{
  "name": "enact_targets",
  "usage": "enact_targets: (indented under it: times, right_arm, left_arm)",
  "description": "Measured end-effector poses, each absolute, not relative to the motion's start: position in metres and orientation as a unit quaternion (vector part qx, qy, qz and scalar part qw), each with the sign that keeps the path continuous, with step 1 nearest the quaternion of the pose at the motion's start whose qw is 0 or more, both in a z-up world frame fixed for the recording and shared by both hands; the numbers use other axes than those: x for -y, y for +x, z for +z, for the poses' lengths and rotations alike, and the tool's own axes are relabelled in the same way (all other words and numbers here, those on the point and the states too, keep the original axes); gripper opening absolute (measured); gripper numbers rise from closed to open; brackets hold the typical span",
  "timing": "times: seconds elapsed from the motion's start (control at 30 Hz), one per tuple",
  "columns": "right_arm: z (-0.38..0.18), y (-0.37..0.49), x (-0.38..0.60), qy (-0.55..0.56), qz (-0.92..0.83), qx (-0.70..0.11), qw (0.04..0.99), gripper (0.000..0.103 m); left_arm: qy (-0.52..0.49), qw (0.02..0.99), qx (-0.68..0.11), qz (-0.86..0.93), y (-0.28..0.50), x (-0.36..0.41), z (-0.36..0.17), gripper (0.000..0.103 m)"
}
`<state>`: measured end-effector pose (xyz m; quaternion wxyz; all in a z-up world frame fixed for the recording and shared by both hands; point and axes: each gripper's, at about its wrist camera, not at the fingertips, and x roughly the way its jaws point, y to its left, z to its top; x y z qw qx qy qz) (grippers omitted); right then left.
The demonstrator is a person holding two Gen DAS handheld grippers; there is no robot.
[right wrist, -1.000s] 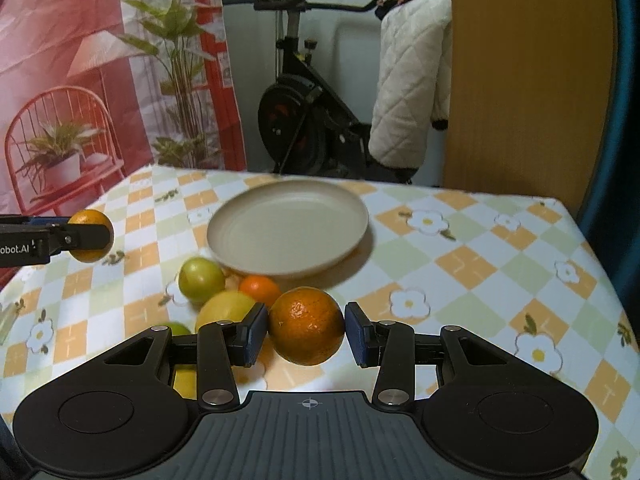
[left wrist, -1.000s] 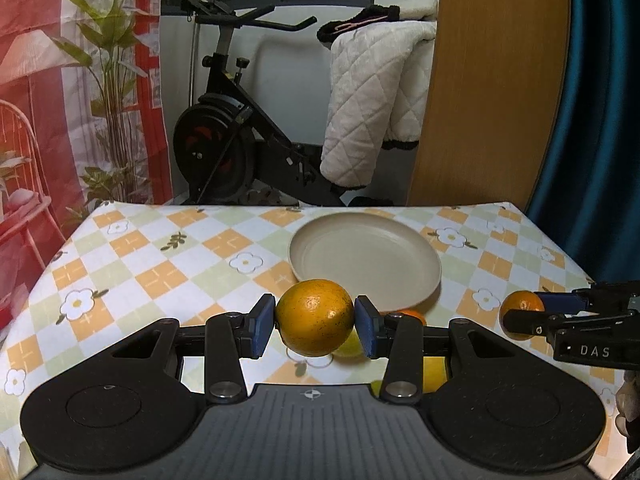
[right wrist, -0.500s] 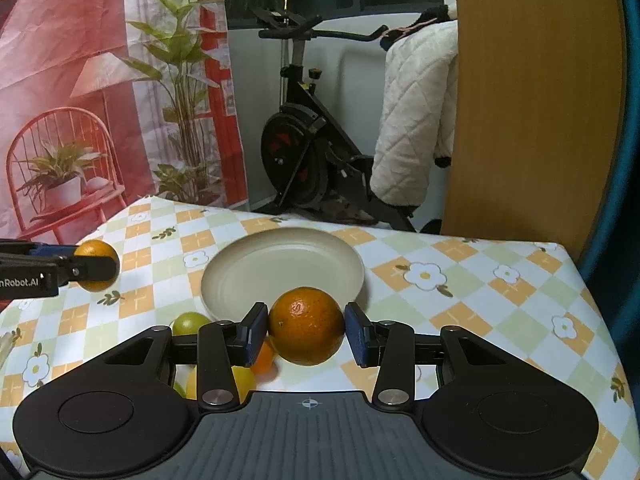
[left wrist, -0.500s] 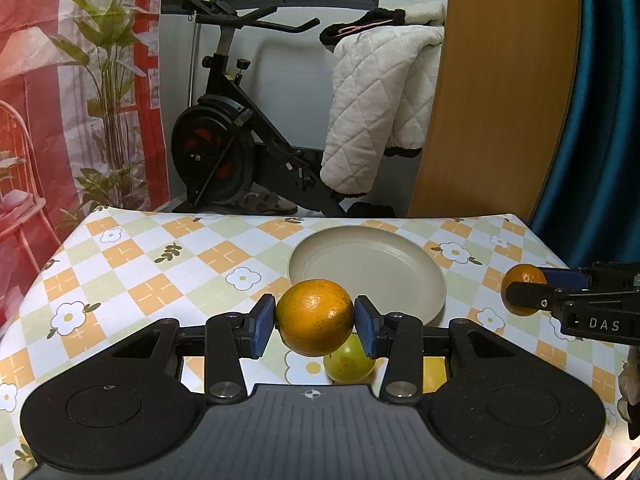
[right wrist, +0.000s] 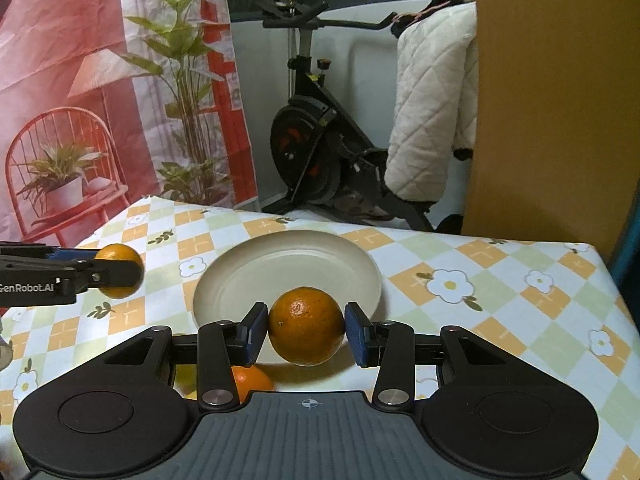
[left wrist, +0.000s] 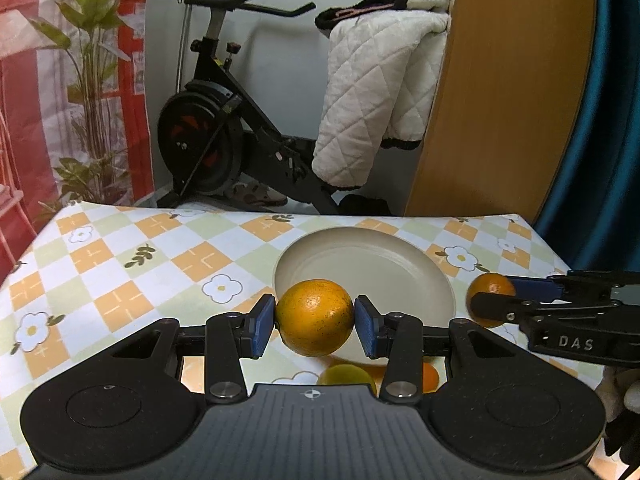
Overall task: Organize fruits
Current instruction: 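Lift the orange with the left gripper and carry it over the plate, then open the left gripper to drop the orange onto the plate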
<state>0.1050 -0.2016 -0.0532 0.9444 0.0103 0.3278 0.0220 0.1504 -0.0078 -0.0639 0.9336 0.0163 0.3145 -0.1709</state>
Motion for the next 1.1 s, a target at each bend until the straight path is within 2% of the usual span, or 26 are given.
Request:
enact_targets:
  times: [0.53, 1.1]
  right_arm:
    - [-0.102, 0.168, 0.202, 0.000, 0.026, -0.367, 0.930, 0.039]
    - [-0.114, 0.179, 0.209, -0.010, 0.011, -0.374, 0.927, 0.039]
  left_arm:
    - [0.022, 0.916, -0.362, -0.171, 0.209, 0.026, -0.099, 0.046]
    - [0.041, 0.914, -0.368, -0.164, 0.223, 0.032, -0.112, 0.046]
